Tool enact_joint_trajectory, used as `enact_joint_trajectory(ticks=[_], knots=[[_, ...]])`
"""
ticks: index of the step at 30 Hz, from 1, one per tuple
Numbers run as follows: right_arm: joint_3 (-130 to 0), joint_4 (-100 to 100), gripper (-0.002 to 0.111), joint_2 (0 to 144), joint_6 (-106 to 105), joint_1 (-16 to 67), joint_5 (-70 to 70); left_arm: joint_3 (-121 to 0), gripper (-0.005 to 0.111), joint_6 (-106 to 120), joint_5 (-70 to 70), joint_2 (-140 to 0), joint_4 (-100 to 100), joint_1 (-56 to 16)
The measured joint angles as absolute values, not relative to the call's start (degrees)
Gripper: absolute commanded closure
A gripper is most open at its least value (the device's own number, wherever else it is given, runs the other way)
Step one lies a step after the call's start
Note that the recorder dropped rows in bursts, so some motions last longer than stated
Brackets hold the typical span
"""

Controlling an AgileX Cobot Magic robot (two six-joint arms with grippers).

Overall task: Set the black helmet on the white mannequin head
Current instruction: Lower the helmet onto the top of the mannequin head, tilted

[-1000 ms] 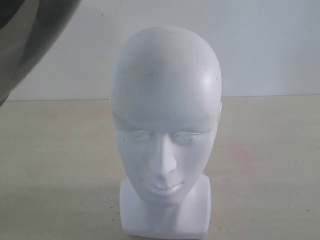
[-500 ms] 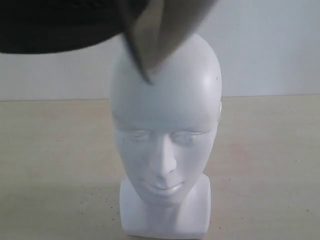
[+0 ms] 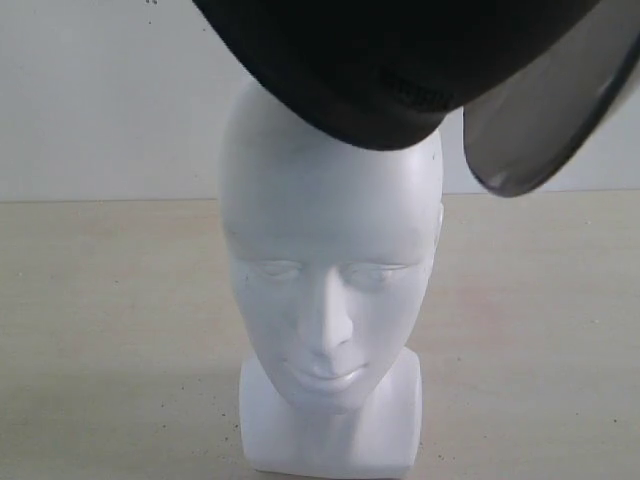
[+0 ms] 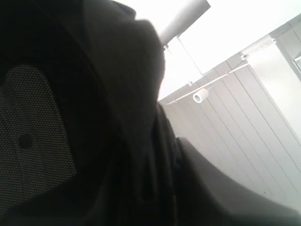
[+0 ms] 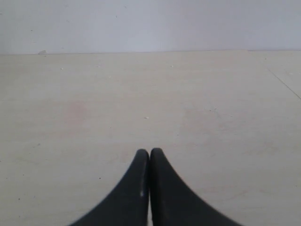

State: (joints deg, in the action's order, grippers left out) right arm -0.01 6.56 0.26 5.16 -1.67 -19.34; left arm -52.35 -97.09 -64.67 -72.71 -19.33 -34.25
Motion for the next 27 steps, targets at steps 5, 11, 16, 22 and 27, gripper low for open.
enact_joint_trajectory(ticks=[5,11,16,22,27], knots=[[-0.01,6.56,0.109,0.26,5.16,-1.67,-19.34,-53.96,0.102,-97.57,-64.16,-75.52,-19.72,-34.25],[-0.01,6.56,0.109,0.26,5.16,-1.67,-19.34,-55.93,0.102,-97.81,-64.39,-78.43,-19.72,-34.25],[-0.01,6.56,0.109,0.26,5.16,-1.67,-19.34,-55.94,0.102,-97.88,-64.27,-79.89,-19.72,-34.25],[-0.01,6.56,0.109,0.26,5.16,-1.67,-19.34,-55.94,0.102,-98.34,-64.5,-81.17,-19.22,-34.25],[-0.01,6.56,0.109,0.26,5.16,-1.67,-19.34,-55.94,0.102,-98.82,-64.36,-82.04,-19.11,-34.25]])
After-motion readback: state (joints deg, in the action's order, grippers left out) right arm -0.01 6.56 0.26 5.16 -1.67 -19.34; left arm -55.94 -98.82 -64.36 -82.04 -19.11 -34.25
